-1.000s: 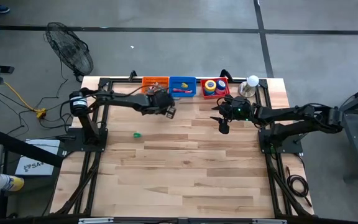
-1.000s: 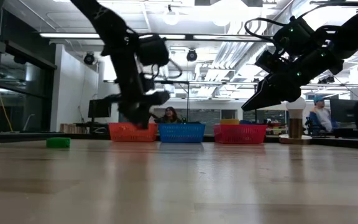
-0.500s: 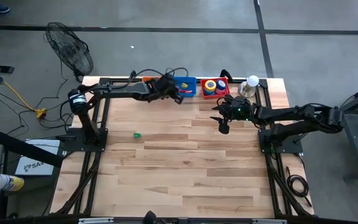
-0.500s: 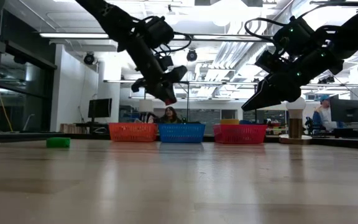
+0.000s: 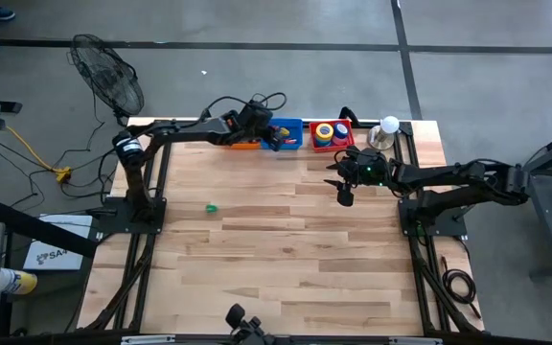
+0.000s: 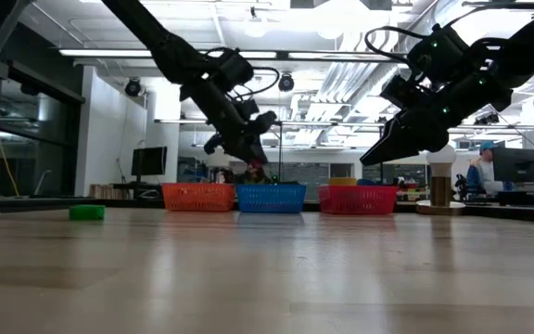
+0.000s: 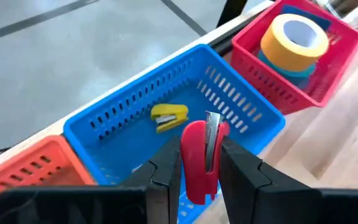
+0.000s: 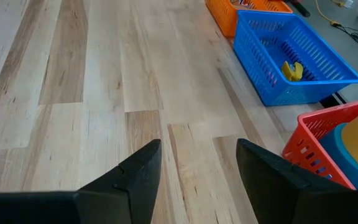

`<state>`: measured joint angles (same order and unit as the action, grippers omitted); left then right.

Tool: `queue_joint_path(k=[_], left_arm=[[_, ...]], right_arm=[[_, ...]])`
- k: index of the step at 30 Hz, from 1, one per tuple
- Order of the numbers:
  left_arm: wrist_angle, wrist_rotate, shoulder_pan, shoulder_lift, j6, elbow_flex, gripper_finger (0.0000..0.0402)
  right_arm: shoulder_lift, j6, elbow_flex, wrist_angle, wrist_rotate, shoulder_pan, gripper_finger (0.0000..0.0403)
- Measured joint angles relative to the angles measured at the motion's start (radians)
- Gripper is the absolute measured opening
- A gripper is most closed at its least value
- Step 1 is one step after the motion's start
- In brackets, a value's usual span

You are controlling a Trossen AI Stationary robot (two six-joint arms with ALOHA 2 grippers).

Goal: Pick and place Stapler, Stapler remover, tape
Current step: Put the red stapler into the blue bin, then put the green stapler into the blue bin

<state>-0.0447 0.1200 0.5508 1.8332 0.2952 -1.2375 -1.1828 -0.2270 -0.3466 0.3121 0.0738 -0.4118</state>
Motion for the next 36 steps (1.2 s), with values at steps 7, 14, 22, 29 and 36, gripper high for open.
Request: queue_joint_path(k=[7,14,22,29,36], left_arm=[[-0.004,-0.003,0.015,0.065,-0.001,-0.048,0.0079],[-0.009,0.007,0.014,0.085,-0.003,-0.057,0.0079],[-0.01,0.013,0.014,0.085,-0.002,-0.058,0.01],[-0.01,0.013,0.014,0.085,-0.002,-0.058,0.0145],[-0.01,0.012,0.014,0.085,-0.021,-0.058,0.016]], right_arm=[[0.0,-0.001,0.0,0.0,0.0,0.0,0.0199],[0.0,-0.008,0.0,0.0,-0.006,0.0,0.0199],[0.0,-0.009,0.0,0.0,-0.014,0.0,0.0199],[0.0,-0.009,0.0,0.0,-0.014,0.0,0.0199],[0.0,-0.009,0.0,-0.001,-0.014,0.0,0.0199]])
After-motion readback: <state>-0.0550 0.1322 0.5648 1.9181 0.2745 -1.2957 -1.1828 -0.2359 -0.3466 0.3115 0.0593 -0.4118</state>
